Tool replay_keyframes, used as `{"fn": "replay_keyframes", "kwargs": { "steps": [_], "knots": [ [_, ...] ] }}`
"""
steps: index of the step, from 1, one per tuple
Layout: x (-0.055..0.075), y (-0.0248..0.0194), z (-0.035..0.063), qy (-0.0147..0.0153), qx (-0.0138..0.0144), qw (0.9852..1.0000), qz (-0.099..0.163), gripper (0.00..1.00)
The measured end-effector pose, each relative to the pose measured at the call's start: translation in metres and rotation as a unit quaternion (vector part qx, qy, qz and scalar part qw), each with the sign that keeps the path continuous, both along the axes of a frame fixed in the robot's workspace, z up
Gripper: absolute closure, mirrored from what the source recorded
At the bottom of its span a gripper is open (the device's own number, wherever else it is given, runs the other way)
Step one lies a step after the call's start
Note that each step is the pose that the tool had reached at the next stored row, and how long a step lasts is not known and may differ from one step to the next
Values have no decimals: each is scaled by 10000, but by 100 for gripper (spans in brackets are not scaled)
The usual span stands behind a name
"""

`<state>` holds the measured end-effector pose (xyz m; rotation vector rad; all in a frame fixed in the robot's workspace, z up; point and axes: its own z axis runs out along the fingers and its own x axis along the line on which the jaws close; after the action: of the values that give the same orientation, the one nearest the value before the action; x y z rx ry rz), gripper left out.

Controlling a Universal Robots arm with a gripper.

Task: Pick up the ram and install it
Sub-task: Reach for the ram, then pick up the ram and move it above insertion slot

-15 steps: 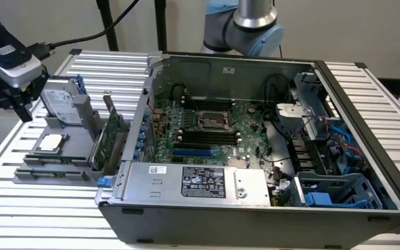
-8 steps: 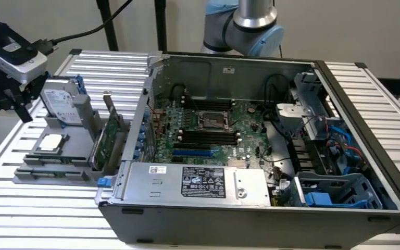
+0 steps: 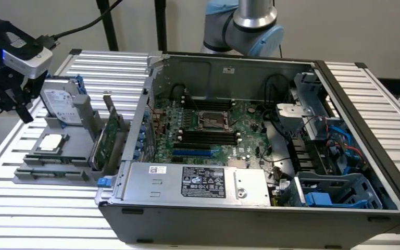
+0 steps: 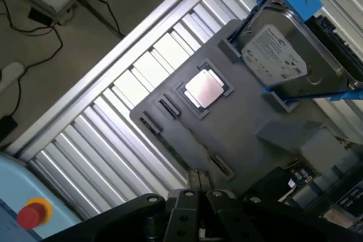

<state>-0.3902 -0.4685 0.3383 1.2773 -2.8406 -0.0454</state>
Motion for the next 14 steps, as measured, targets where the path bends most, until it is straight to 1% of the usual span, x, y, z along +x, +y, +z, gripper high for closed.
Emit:
{"fn": "replay_keyframes", "kwargs": {
  "steps": [3,5,7,9,11,14],
  "knots": [
    [0,0,-2,-22,0,9996,275,100],
    [0,0,-5,-43,0,9989,463,100],
    [0,0,-7,-69,0,9979,643,100],
    [0,0,-11,-92,0,9966,825,100],
    [0,0,-16,-108,0,9949,1003,100],
    [0,0,-30,-123,3,9918,1272,100]
  ]
}}
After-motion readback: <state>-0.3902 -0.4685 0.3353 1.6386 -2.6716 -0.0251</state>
